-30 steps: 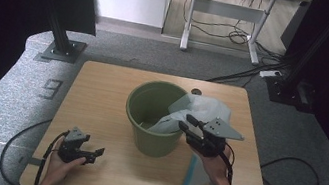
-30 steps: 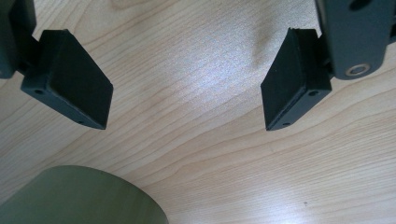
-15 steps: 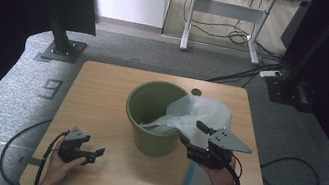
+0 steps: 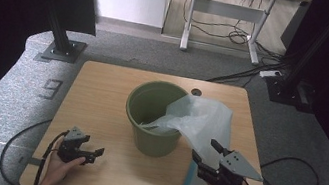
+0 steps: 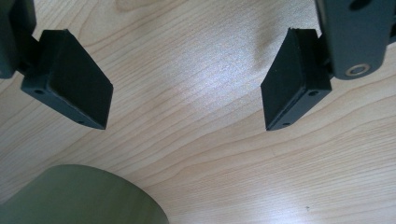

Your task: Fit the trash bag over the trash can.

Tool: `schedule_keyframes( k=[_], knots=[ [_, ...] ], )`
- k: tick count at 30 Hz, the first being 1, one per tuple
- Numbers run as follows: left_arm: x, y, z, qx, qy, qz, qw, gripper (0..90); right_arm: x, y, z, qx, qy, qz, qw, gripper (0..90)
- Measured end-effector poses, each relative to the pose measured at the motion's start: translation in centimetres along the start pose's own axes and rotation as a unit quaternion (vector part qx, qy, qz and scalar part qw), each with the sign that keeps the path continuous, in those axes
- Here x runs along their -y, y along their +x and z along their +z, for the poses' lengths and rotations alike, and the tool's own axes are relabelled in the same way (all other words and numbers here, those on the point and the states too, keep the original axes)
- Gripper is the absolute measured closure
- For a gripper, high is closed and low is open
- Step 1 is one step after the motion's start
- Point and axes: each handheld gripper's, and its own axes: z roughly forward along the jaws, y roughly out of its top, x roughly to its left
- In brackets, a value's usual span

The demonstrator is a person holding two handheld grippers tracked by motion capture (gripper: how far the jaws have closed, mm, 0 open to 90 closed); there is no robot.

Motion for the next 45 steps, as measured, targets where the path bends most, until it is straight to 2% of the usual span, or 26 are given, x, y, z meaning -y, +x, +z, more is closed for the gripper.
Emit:
schedule_keyframes(
  k=[5, 6, 7, 11, 12, 13, 14, 15, 17, 21, 22, 26, 28, 35, 39, 42, 45],
  knots=[
    [0.0, -0.1, 0.1, 0.003, 0.001, 0.002, 1.0000, 16.4, 1.3, -0.1, -0.2, 0.011, 0.012, 0.002, 0.9999, 31.0],
    [0.0, -0.1, 0.1, 0.002, 0.002, 0.002, 1.0000, 16.4, 1.8, -0.4, -0.1, 0.015, 0.020, 0.004, 0.9997, 36.7],
    [0.0, -0.1, 0.1, 0.002, 0.001, 0.002, 1.0000, 16.4, 1.8, -0.4, -0.1, 0.015, 0.020, 0.004, 0.9997, 36.7],
    [0.0, 0.0, -0.1, 0.003, -0.004, -0.003, 1.0000, 16.4, 2.1, -1.2, 0.3, 0.004, 0.031, -0.001, 0.9995, 62.3],
    [0.0, 0.0, -0.1, 0.003, -0.005, -0.003, 1.0000, 16.5, 2.1, -1.7, 0.6, 0.007, 0.036, -0.001, 0.9993, 72.8],
    [-0.1, 0.0, -0.1, 0.003, -0.006, -0.003, 1.0000, 16.5, 2.1, -1.7, 0.6, 0.007, 0.036, -0.001, 0.9993, 72.8],
    [-0.1, -0.1, -0.1, 0.002, -0.007, -0.003, 1.0000, 16.5, 2.0, -2.1, 0.7, 0.009, 0.036, -0.002, 0.9993, 81.4],
    [-0.1, -0.1, -0.1, 0.002, -0.009, -0.004, 1.0000, 16.5, 2.0, -2.1, 0.7, 0.009, 0.036, -0.002, 0.9993, 81.4],
    [-0.2, -0.2, -0.2, 0.005, -0.015, -0.009, 0.9998, 16.6, 1.7, -2.6, 0.8, 0.010, 0.035, -0.003, 0.9993, 87.5],
    [-0.7, -0.8, -0.5, 0.008, -0.031, -0.009, 0.9994, 17.7, 0.6, -3.3, 1.0, 0.008, 0.026, -0.010, 0.9996, 88.8],
    [-0.8, -1.0, -0.6, 0.007, -0.035, -0.008, 0.9993, 18.6, -0.2, -3.6, 1.1, 0.007, 0.017, -0.014, 0.9997, 88.8],
    [-1.6, -1.8, -1.3, 0.013, -0.060, -0.011, 0.9981, 19.7, -1.5, -3.8, 1.7, 0.002, 0.007, -0.021, 0.9997, 88.8],
    [-2.0, -2.2, -1.8, 0.011, -0.074, -0.011, 0.9971, 20.6, -2.7, -3.7, 2.5, -0.003, -0.003, -0.033, 0.9994, 88.9],
    [-3.8, -3.6, -3.6, 0.003, -0.119, -0.013, 0.9928, 21.4, -5.0, -3.5, 4.5, -0.018, -0.021, -0.048, 0.9984, 88.9],
    [-5.1, -4.1, -4.8, 0.021, -0.142, -0.013, 0.9896, 21.5, -5.9, -2.8, 5.6, -0.039, -0.022, -0.056, 0.9974, 88.9],
    [-6.7, -5.0, -5.8, 0.015, -0.155, -0.016, 0.9876, 21.4, -6.4, -2.2, 6.4, -0.050, -0.023, -0.061, 0.9966, 88.8],
    [-7.6, -5.6, -5.9, 0.006, -0.153, -0.011, 0.9882, 21.3, -6.6, -2.2, 6.7, -0.052, -0.021, -0.060, 0.9966, 88.9]
  ],
)
